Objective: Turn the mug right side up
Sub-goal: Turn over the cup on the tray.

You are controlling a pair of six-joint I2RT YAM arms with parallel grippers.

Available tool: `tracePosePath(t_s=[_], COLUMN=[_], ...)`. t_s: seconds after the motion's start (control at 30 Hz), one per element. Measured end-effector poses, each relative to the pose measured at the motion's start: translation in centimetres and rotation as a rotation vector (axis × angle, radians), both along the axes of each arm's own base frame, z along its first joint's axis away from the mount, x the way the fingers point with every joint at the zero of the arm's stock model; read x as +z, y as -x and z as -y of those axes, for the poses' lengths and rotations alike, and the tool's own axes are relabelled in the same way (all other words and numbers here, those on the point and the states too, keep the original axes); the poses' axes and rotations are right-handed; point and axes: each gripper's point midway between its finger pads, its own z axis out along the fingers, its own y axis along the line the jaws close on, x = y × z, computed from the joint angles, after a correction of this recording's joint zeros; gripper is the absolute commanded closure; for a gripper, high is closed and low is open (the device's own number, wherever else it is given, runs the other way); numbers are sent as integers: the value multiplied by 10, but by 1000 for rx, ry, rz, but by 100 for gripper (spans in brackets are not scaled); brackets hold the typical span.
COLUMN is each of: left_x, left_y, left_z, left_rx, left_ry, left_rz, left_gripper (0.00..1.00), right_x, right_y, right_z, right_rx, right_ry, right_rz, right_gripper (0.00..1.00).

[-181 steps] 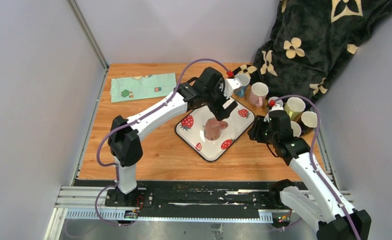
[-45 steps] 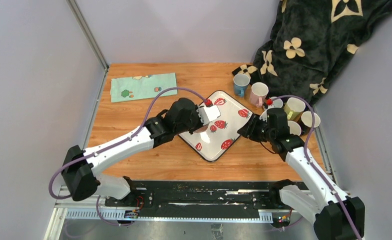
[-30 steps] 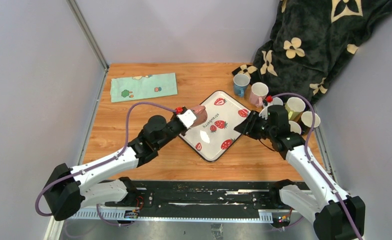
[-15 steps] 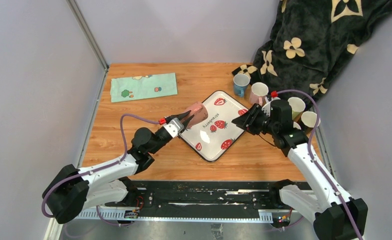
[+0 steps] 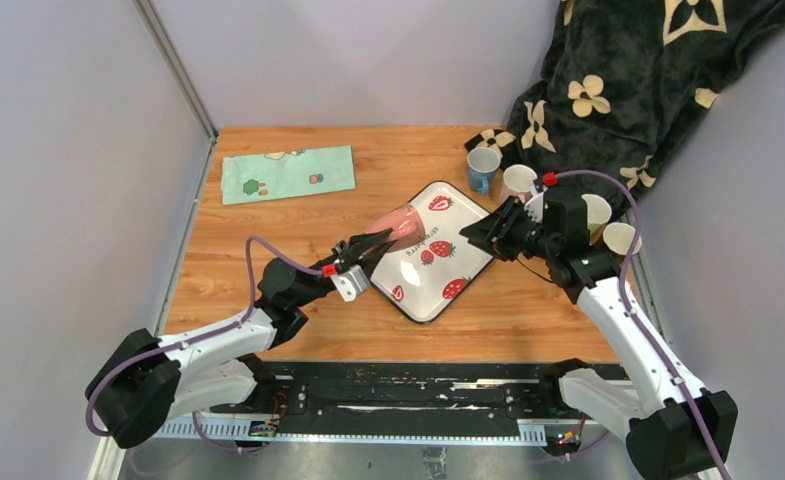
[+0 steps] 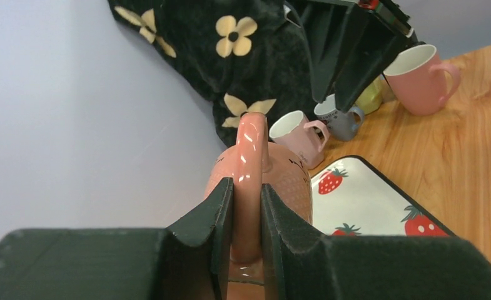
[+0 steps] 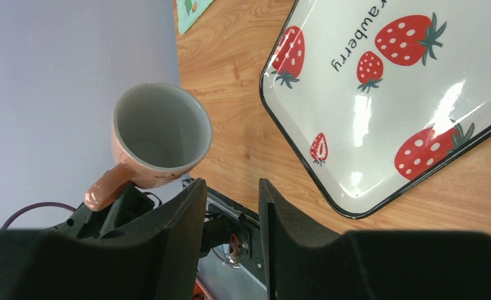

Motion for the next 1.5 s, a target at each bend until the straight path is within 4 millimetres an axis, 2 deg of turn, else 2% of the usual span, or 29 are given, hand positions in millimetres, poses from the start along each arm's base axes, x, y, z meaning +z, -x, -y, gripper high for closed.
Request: tracePosePath(t_s=[0.37,0.73,0.87,1.1,1.5], left_x=[3,-18,-17,-14,-24], left_y=[6,-4,-7,-9,-10], left_z=[17,30,33,37,43], left_rx=[-75,-103,-103,-109,-140], left_ry=[-191,-321,-329,-334,-356], left_rz=[217,265,278,297,295], left_gripper=[100,100,100,100,100], right_x=[24,51,50,29,27], right_y=[6,7,8,13,14], right_z=[-11,-28,-30,-34,-52], right_rx=[45,71,67,56,69], right_ry=[-83,-280,-316,-350,-393], right_rz=[-23,-101,-136,-241,-305], right_gripper=[58,52,49,44,46])
